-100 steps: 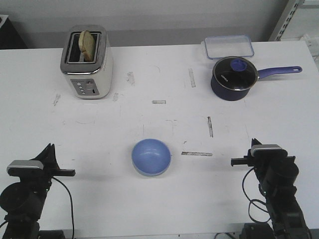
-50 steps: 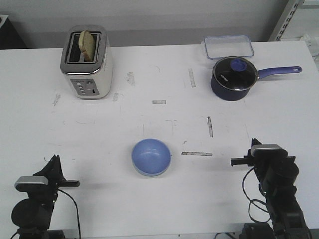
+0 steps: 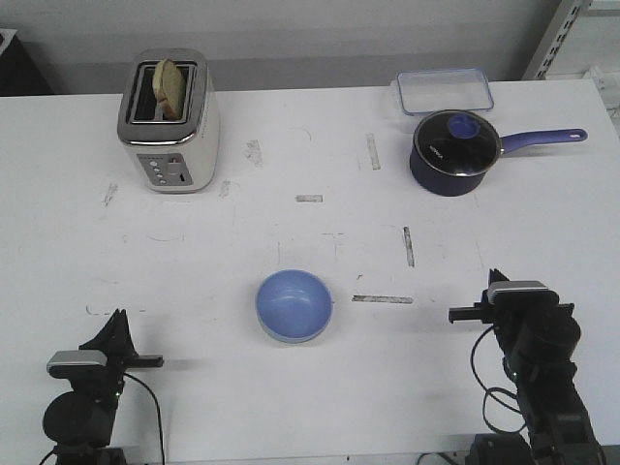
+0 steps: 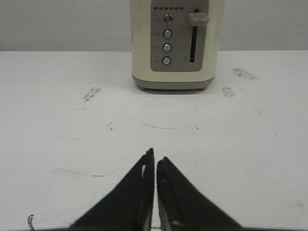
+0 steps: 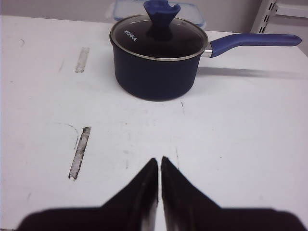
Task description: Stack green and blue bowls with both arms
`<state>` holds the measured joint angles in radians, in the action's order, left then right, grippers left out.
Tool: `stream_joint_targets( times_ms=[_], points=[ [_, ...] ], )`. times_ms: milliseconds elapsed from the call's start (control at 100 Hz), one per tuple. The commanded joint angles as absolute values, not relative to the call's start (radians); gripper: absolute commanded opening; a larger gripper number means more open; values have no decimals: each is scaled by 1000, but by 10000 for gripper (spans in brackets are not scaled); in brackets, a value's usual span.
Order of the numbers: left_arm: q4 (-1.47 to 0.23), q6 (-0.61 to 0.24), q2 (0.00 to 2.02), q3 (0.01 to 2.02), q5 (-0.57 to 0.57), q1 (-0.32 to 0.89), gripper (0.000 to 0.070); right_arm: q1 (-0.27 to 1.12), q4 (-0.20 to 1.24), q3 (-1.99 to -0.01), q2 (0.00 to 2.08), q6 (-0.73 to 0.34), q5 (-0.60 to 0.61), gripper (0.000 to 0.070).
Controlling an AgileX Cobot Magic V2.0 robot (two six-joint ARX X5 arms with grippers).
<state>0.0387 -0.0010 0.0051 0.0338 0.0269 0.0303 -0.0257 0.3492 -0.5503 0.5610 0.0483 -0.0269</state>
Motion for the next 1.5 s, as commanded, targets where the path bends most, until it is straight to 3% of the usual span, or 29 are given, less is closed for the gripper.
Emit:
stream_joint_targets(
  times_ms=[0,840,1170,1350,1490],
  points=[
    [49,-9,3,12,26,29,1,-26,336,-550,564,53,-27,0],
    [50,-9,3,12,26,29,1,-27,337,-533,506,49,-27,0],
    [50,-9,3,12,26,29,1,-48,117,-165,194,-4,-24,0],
    [50,-9,3,12,26,29,1,-48,105,-28,-4,-30,-25,0],
    [51,-9,3,12,26,29,1,-49,91,-12,1,-26,-27,0]
  ],
)
